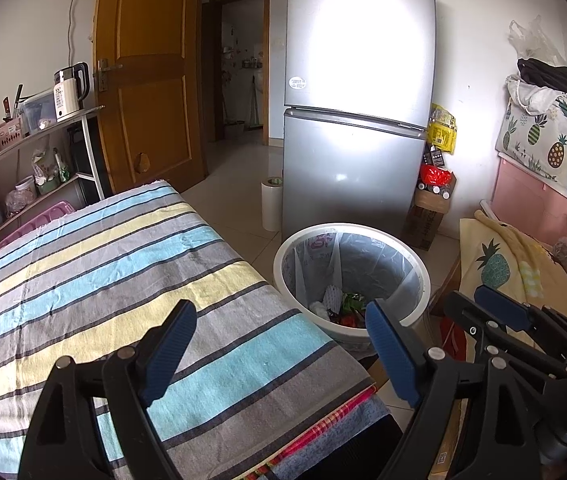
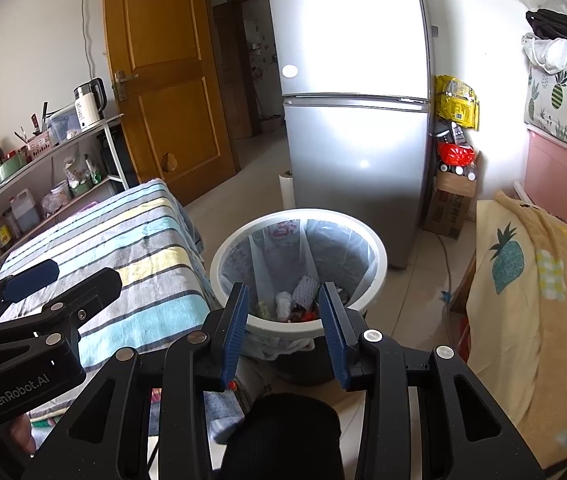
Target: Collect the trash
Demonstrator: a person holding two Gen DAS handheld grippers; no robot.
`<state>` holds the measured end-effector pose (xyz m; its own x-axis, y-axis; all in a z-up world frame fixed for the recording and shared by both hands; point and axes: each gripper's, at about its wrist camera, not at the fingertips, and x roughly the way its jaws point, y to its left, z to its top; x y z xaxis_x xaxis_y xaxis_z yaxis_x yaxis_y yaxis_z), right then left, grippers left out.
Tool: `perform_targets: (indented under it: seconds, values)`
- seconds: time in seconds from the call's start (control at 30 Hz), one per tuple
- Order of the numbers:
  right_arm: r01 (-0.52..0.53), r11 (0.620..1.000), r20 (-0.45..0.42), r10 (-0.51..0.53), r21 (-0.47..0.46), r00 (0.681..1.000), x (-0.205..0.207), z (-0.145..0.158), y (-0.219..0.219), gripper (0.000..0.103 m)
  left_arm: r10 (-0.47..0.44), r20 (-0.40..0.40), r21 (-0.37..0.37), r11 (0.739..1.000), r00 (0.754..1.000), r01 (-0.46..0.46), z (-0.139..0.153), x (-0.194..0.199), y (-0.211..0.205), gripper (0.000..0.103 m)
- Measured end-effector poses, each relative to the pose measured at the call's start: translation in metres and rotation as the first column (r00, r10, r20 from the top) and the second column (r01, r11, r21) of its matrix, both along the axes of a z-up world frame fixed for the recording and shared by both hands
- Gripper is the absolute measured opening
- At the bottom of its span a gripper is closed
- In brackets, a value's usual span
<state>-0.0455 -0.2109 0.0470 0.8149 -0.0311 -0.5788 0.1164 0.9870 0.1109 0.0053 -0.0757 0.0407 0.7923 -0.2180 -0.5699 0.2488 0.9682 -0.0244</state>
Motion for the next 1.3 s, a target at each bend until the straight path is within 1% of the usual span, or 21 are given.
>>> perform_targets:
  seconds: [1.3]
  values:
    - [-0.003, 1.000, 0.000, 0.003, 0.004, 1.000, -0.0025, -0.0003, 0.0017, 0.038, 0.001, -0.007, 0.004, 1.000, 1.000, -0.001, -0.0012, -0.0001, 0.0022, 0.088]
